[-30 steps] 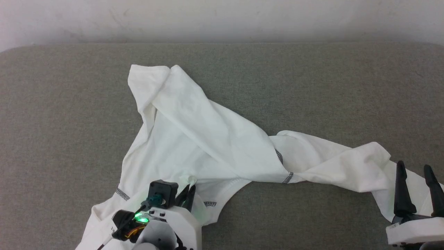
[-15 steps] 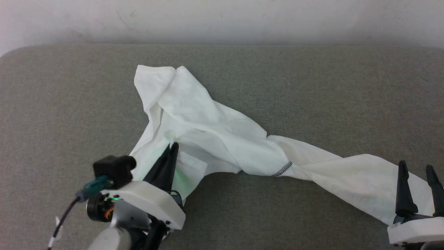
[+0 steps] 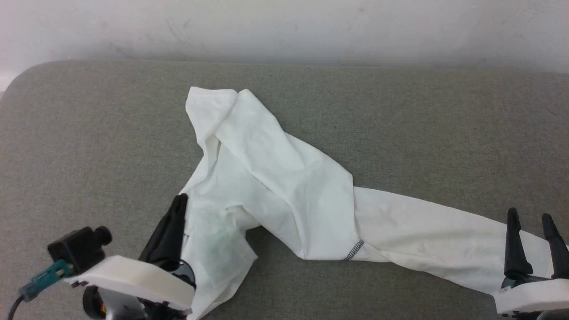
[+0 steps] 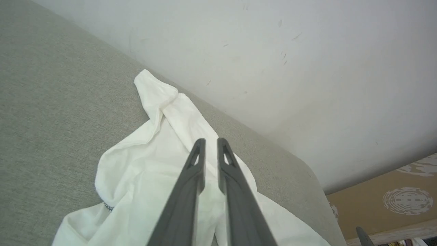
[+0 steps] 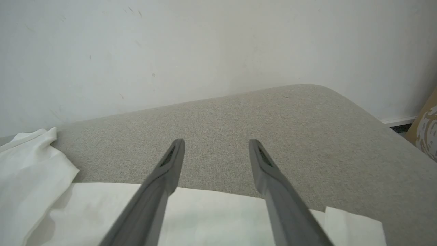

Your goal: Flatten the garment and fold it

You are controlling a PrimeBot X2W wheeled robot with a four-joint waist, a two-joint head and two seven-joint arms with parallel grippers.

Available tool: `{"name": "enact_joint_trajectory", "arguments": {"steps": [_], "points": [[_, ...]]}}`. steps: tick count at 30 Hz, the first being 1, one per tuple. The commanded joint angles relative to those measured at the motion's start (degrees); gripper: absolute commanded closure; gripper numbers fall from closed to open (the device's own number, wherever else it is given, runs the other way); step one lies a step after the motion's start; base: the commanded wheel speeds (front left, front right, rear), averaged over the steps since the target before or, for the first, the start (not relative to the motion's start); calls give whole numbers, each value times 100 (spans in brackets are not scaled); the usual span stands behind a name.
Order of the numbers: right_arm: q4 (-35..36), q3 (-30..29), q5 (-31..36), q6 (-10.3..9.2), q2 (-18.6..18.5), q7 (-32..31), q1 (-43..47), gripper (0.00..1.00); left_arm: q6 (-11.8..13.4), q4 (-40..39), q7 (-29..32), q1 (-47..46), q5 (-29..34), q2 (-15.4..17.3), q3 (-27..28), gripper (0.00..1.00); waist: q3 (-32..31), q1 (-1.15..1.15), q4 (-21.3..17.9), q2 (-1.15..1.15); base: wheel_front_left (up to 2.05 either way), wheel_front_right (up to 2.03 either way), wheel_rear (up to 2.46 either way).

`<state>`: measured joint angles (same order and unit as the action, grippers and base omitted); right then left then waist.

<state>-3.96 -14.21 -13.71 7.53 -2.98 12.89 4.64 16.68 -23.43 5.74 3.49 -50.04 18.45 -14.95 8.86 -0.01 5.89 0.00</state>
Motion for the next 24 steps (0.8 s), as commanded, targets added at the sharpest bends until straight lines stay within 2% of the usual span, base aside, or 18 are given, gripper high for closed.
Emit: {"name": "enact_joint_trajectory", "arguments": {"steps": [1,3,9,10,11,12,18,24], "points": [[3,12,-34,-4,11,33,-25,0,46,29,-189,185,-110,-32,268,100,-3,1,7,0,0,0,0],[16,15,-28,-4,11,26,-17,0,123,162,-343,356,-123,23,540,100,-2,1,4,0,0,0,0],[57,9,7,-4,11,-12,-4,0,302,583,-516,727,83,263,848,100,7,1,-5,0,0,0,0],[66,5,12,-4,11,-19,-2,0,318,627,-528,764,162,311,826,88,7,1,-4,0,0,0,0],[75,1,17,-4,11,-26,3,0,330,636,-552,777,216,320,803,55,4,1,1,0,0,0,0],[84,-2,24,-4,11,-34,10,0,334,622,-566,775,265,323,761,0,0,1,6,0,0,0,0],[125,19,51,-4,11,-92,54,0,267,248,-343,590,703,538,255,0,-52,1,22,0,0,0,0],[156,86,50,-4,11,-116,74,0,209,116,579,598,1325,1204,-503,0,-58,1,-28,0,0,0,0]]}}
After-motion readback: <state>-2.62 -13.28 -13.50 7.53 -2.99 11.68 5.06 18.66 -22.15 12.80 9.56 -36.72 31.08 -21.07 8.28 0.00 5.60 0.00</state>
